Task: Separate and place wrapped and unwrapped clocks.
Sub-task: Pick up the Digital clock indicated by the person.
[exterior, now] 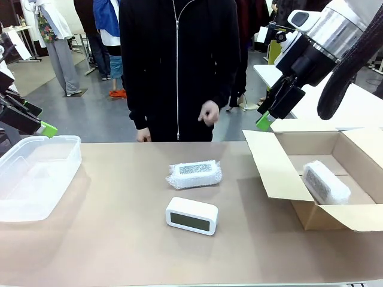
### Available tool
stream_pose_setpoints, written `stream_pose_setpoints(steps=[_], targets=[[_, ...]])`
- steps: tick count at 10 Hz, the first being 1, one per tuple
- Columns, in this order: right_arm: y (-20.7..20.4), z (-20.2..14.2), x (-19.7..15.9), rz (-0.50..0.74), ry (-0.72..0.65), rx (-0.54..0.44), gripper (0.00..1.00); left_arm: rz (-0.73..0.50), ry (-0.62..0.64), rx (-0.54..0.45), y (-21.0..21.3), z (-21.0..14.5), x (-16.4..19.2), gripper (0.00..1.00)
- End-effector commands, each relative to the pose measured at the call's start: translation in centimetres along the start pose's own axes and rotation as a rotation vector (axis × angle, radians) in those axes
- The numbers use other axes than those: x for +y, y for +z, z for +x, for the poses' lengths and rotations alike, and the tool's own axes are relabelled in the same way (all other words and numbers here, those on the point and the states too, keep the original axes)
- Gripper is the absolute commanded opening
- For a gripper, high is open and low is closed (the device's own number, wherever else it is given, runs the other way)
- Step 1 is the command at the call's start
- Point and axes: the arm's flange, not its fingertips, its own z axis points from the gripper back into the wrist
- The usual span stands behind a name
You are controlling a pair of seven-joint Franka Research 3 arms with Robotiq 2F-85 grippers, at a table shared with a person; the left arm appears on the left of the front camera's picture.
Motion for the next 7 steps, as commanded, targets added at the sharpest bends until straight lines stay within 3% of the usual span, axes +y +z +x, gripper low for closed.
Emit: stream_pose_setpoints(steps=[1,7], targets=[[0.06,0.09,-0.32,0.014,-0.003,0.001,1.0,-0.007,0.0,-0.004,-0.02,-0.02,0.01,1.0],[0.06,0.09,-0.32,0.014,-0.003,0.001,1.0,-0.007,0.0,-0.004,-0.02,-0.02,0.01,1.0]])
